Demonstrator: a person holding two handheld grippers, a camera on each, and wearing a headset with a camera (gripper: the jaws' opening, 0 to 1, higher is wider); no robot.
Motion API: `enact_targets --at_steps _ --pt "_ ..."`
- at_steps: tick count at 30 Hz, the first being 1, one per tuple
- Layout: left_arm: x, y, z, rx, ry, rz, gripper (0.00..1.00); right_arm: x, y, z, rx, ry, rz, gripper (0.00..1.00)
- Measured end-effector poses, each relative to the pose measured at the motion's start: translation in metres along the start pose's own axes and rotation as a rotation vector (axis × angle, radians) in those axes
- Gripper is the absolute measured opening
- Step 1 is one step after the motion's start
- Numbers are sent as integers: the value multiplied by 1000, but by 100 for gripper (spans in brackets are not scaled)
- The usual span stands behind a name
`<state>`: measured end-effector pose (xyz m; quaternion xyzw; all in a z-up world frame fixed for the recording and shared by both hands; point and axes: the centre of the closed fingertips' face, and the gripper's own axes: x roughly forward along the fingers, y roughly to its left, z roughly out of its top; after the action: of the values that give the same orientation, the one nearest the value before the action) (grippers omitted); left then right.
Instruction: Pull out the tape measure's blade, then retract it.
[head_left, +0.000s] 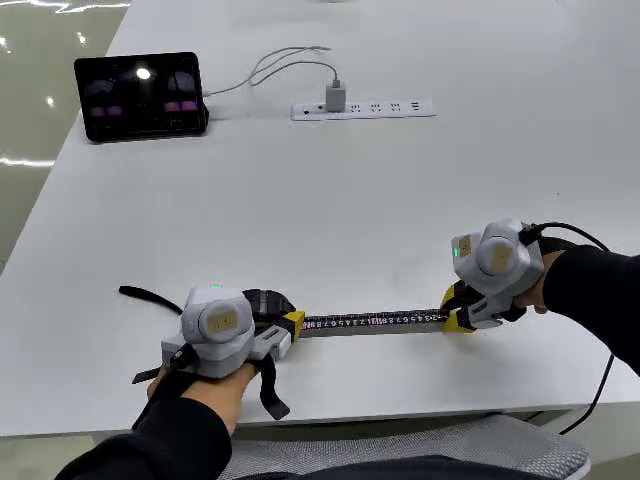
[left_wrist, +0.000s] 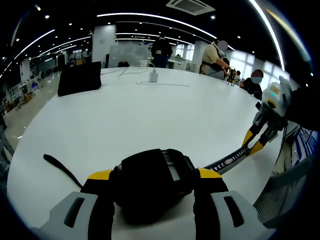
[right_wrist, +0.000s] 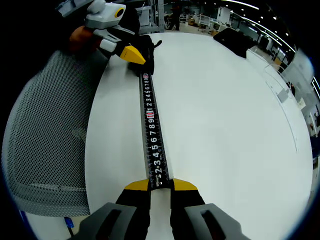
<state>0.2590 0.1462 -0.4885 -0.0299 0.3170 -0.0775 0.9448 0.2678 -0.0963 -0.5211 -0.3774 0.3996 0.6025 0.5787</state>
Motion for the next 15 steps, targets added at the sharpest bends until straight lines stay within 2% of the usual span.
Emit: enact_targets --at_steps 15 --pt "0 -1 0 0 1 -3 59 3 3 6 1 -2 0 11"
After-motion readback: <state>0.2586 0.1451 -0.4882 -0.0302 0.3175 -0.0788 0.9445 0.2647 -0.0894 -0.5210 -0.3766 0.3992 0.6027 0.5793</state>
